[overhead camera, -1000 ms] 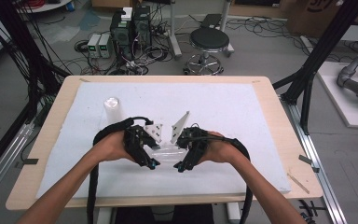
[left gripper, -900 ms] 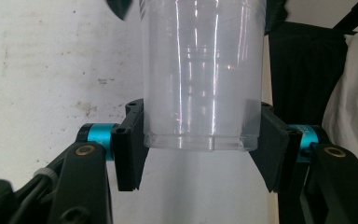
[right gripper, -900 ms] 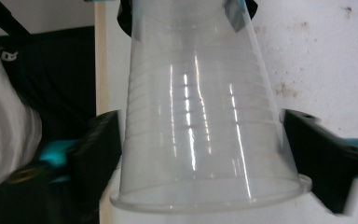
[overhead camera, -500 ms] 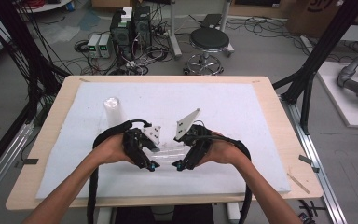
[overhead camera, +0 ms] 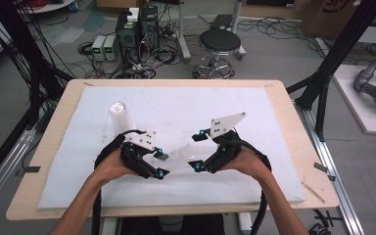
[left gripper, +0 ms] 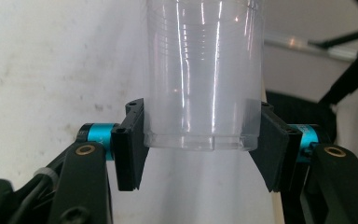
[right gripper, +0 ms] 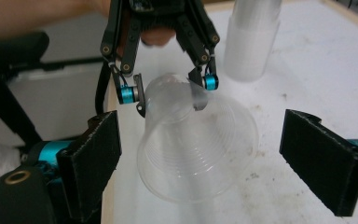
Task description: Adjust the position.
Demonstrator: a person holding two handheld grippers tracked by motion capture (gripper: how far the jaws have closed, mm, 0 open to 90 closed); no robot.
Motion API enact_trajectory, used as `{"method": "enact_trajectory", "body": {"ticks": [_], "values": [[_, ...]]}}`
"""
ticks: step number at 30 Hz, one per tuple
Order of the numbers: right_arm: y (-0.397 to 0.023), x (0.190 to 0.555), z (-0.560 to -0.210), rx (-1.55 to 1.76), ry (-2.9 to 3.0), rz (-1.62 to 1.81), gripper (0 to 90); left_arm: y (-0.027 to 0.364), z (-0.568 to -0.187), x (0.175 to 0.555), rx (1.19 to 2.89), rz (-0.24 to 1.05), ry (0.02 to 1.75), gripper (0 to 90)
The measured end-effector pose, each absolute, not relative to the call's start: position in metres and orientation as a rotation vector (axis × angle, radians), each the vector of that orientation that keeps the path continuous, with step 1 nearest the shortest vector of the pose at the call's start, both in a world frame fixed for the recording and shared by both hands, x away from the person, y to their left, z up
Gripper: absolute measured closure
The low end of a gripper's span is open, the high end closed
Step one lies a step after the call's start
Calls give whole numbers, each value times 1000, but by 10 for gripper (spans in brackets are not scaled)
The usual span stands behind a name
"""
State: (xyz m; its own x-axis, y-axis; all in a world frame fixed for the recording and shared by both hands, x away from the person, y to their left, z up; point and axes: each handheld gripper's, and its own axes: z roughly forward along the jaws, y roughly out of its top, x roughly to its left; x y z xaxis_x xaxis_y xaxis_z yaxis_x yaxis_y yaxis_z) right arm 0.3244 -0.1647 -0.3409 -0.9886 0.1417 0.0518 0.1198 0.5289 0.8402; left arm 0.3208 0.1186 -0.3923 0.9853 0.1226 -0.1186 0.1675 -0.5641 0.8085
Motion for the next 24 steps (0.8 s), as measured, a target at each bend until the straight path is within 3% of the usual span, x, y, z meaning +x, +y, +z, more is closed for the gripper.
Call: {"method": "enact_trajectory", "body": {"ticks": [10, 24], "values": [[-184, 321, -354, 323, 2573, 1752, 125, 137, -399, 317, 1866, -30, 227, 424], [-187, 320, -372, 359, 2494, 1928, 125, 141, -405, 314, 1767, -29, 220, 424]]}}
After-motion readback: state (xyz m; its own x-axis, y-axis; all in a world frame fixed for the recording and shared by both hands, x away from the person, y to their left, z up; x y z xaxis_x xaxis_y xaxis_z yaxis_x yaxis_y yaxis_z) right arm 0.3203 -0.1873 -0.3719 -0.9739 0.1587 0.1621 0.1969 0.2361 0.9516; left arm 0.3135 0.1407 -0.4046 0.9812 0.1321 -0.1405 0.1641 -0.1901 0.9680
